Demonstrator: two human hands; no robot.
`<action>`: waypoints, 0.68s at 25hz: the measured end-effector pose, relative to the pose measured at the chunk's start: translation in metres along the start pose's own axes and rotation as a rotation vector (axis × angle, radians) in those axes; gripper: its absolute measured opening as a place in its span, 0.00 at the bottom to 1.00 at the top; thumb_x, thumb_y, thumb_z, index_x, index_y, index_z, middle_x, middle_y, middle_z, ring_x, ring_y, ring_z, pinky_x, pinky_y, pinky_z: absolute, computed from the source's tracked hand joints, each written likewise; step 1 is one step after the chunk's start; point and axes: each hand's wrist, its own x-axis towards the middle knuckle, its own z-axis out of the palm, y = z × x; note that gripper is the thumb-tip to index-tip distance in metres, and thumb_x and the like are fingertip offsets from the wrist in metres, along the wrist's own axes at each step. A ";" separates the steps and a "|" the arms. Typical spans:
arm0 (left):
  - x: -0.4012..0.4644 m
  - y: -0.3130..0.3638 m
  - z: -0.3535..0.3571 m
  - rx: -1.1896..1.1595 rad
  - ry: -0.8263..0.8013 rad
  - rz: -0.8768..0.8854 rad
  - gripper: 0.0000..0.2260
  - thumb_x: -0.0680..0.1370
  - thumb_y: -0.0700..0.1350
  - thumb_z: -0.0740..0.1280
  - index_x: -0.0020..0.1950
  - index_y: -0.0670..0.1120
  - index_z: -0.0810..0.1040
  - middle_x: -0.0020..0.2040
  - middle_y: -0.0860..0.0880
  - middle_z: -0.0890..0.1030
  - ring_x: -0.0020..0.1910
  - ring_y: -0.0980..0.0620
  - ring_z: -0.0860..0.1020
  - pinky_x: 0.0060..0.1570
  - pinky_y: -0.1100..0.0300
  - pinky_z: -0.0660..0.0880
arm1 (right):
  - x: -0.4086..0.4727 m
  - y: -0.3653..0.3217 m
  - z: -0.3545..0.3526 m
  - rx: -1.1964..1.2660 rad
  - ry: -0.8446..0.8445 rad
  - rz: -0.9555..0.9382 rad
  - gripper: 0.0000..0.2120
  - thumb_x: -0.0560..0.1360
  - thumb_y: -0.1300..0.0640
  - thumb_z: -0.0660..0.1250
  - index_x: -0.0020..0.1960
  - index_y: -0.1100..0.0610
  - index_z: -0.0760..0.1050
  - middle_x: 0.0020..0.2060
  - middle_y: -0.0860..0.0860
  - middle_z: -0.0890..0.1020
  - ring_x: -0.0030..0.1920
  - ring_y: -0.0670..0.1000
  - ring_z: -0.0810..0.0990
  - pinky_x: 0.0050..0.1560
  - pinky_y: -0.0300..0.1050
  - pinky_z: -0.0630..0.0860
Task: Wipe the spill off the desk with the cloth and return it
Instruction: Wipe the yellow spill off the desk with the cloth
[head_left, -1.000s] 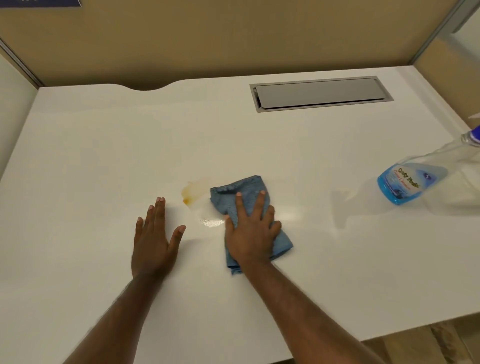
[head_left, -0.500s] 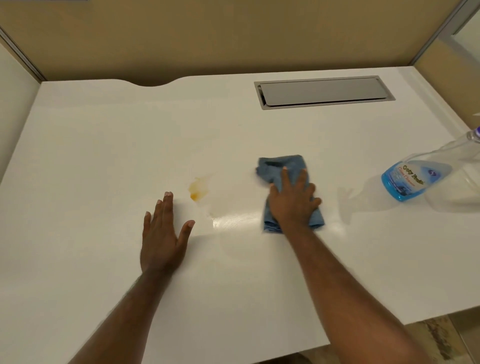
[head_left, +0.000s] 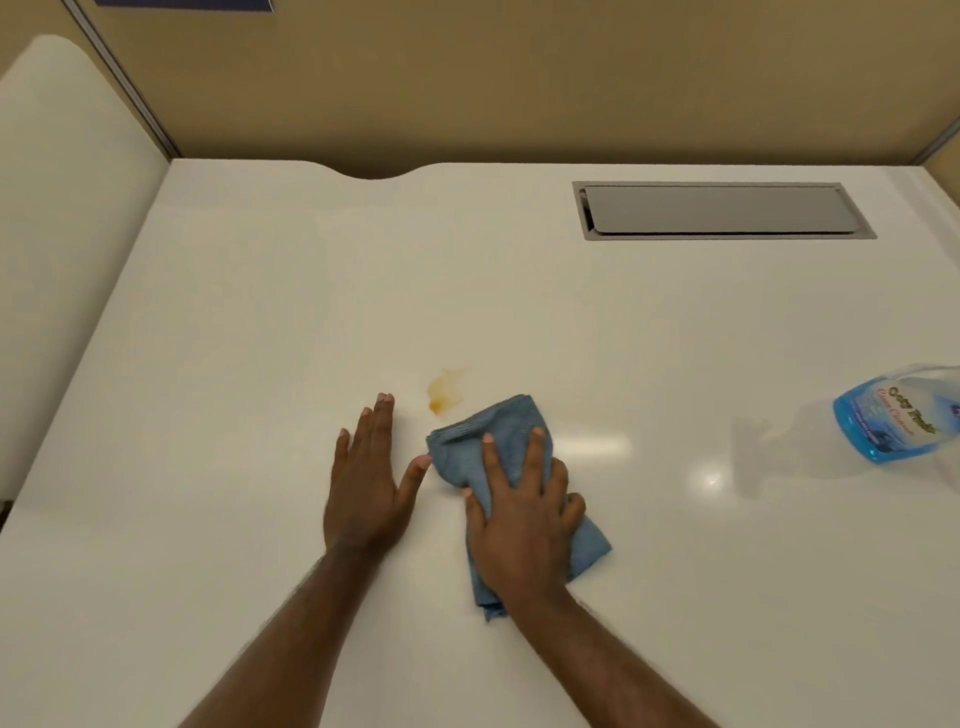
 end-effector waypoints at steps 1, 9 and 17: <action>0.000 0.001 -0.001 -0.025 0.012 -0.007 0.35 0.77 0.69 0.45 0.79 0.50 0.49 0.79 0.50 0.56 0.77 0.57 0.50 0.75 0.59 0.43 | 0.009 -0.016 0.003 0.016 -0.035 -0.024 0.33 0.74 0.36 0.58 0.76 0.40 0.53 0.78 0.57 0.54 0.71 0.64 0.64 0.61 0.65 0.65; 0.000 0.005 0.000 -0.034 0.083 -0.079 0.40 0.76 0.70 0.44 0.79 0.44 0.52 0.79 0.48 0.57 0.78 0.51 0.54 0.75 0.59 0.44 | 0.109 -0.079 0.009 0.052 -0.110 -0.029 0.30 0.78 0.38 0.54 0.77 0.42 0.50 0.79 0.58 0.47 0.74 0.66 0.54 0.66 0.67 0.56; -0.001 0.002 0.001 0.014 0.054 -0.053 0.37 0.78 0.68 0.44 0.79 0.46 0.51 0.79 0.50 0.56 0.78 0.53 0.52 0.76 0.57 0.45 | 0.170 -0.006 -0.011 0.035 -0.017 0.165 0.28 0.78 0.40 0.55 0.76 0.42 0.56 0.78 0.58 0.52 0.73 0.65 0.57 0.65 0.66 0.57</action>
